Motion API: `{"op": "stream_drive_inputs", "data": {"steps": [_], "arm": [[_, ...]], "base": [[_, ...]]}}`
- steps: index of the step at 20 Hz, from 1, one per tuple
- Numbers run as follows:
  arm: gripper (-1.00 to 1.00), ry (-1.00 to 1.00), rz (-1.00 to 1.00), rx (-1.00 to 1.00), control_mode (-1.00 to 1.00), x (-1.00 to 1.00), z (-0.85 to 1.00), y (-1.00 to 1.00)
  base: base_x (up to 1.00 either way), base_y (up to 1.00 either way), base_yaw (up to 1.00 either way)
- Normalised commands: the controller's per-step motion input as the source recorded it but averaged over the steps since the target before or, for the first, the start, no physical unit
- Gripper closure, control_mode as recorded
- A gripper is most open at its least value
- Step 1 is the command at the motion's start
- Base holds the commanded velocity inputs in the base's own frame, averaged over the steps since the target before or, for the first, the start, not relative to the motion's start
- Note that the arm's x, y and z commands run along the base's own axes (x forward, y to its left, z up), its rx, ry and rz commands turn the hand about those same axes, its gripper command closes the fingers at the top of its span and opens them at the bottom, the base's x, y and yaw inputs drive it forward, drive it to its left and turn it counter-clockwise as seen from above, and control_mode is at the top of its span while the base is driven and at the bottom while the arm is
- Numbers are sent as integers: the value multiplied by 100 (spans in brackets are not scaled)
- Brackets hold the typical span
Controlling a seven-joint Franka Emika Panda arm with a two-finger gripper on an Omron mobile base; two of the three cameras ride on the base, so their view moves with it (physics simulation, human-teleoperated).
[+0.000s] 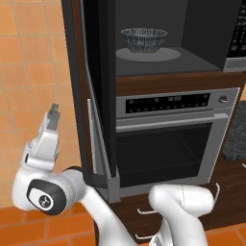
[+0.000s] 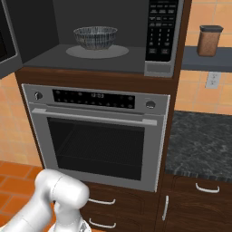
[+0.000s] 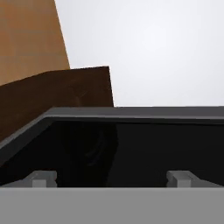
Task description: Open the microwave, place the bowl with waffle inside the microwave, then close the microwave door and turn it on.
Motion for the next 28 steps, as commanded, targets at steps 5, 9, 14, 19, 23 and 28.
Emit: {"op": "stream_drive_inputs", "data": {"steps": [5, 9, 14, 19, 23, 28], "arm": [[-100, -7, -33, 18, -100, -9, 38, -33], [-100, -9, -30, 17, -100, -2, 24, -43], [-100, -11, -26, 21, -100, 0, 9, -64], [-100, -11, -22, 22, -100, -1, 16, -61], [-100, -4, -14, 20, -100, -3, 31, -65], [-100, 0, -2, 16, -100, -1, 40, -74]], "base": [[0, 0, 0], [0, 0, 0], [0, 0, 0], [0, 0, 0], [0, 0, 0], [0, 0, 0]]}}
